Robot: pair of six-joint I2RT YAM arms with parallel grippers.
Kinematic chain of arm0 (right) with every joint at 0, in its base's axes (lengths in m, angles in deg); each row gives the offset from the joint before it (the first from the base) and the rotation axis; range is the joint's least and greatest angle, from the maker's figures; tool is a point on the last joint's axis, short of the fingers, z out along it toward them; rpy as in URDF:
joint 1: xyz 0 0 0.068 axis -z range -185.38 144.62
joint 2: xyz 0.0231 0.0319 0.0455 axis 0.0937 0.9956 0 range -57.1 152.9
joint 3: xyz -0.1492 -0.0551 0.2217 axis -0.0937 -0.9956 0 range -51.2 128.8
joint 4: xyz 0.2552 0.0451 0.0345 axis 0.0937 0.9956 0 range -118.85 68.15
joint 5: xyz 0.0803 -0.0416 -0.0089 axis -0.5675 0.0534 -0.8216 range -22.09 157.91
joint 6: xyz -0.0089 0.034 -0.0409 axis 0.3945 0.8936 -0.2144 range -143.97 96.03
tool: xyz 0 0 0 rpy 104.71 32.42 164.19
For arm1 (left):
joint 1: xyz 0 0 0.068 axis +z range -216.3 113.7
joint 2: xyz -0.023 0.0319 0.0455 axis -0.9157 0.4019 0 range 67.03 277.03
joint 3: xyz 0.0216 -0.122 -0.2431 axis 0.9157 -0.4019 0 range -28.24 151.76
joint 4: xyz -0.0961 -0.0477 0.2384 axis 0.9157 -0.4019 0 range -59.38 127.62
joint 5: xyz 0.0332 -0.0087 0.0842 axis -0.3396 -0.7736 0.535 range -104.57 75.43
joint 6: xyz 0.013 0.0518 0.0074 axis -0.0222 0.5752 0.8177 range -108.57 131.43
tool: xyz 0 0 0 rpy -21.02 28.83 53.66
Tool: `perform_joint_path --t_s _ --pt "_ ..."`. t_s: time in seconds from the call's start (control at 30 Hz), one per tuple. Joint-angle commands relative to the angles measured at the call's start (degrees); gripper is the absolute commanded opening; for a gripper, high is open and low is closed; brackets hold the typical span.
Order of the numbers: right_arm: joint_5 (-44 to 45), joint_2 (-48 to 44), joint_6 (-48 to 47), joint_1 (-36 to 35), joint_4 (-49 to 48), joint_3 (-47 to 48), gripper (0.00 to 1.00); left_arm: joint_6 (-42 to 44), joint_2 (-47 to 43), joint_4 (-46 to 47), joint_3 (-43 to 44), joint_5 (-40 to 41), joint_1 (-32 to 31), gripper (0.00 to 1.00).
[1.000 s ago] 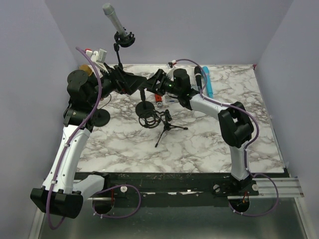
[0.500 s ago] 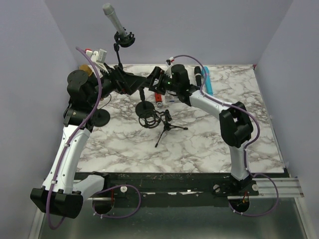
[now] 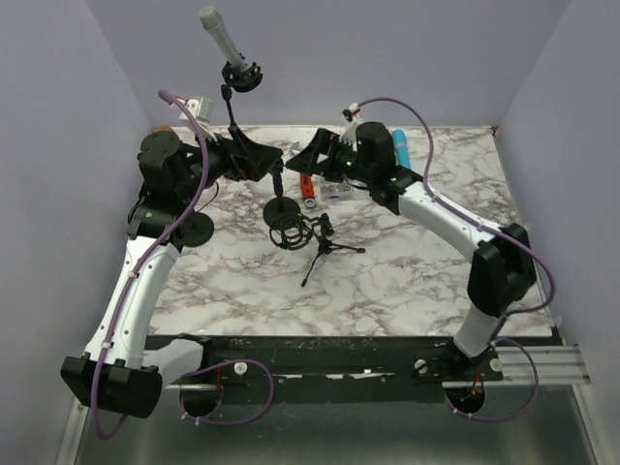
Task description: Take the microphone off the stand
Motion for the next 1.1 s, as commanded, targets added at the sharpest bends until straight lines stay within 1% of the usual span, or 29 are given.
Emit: perform_joint_path --t_s 0.0,0.13,0.3,0.4,0.5,0.57,0.6,0.67,0.7,0.8,0.9,1.0,1.07 --pt "3.97 -11.18 -6.65 -0.35 1.72 -9.92 1.0 4.37 -0.6 -8.48 4.17 12.16 0.25 0.99" --pt "4.5 -17.03 -10.28 -0.31 1.05 -16.33 1.0 5.51 -0.38 -15.51 8.43 18.46 0.89 0.99" --pt "8.11 -21.97 -15.14 -0.4 1.74 -20.82 1.0 8.82 -0.15 -24.47 14.49 29.74 3.11 0.99" --pt "10.64 -23.36 -17.34 -0.35 1.79 -22.09 1.0 8.98 0.75 -27.85 17.48 31.29 6.66 0.99" --pt "11.6 -23.15 -19.2 -0.42 2.51 -21.76 1.0 9.81 1.42 -29.83 18.4 31.6 9.97 0.99" --pt "11.83 -22.85 -19.91 -0.4 2.5 -21.64 1.0 8.72 1.49 -30.3 18.14 31.7 13.44 0.99" --pt "11.87 -22.76 -19.89 -0.39 3.99 -21.66 1.0 7.72 1.43 -29.84 17.54 31.3 14.96 0.99" --pt "11.7 -22.75 -19.81 -0.39 4.02 -21.83 1.0 6.01 1.54 -27.29 16.03 28.42 18.54 0.99" --pt "11.44 -22.76 -19.76 -0.43 3.7 -22.0 1.0 6.83 1.93 -25.87 15.6 26.77 19.29 0.99" --pt "10.69 -23.16 -19.41 -0.4 3.2 -22.4 1.0 11.13 4.79 -23.12 16.28 25.94 19.52 0.99" --pt "10.82 -23.78 -19.28 -0.38 3.17 -22.86 1.0 13.29 8.37 -22.83 17.96 28.27 19.49 0.98" --pt "11.77 -24.49 -19.54 -0.39 3.17 -23.46 1.0 14.73 10.91 -22.49 19.09 30.5 19.49 0.93" --pt "12.41 -24.73 -19.7 -0.34 3.17 -23.59 1.0 15.45 11.89 -22.13 18.98 31.33 19.5 0.86"
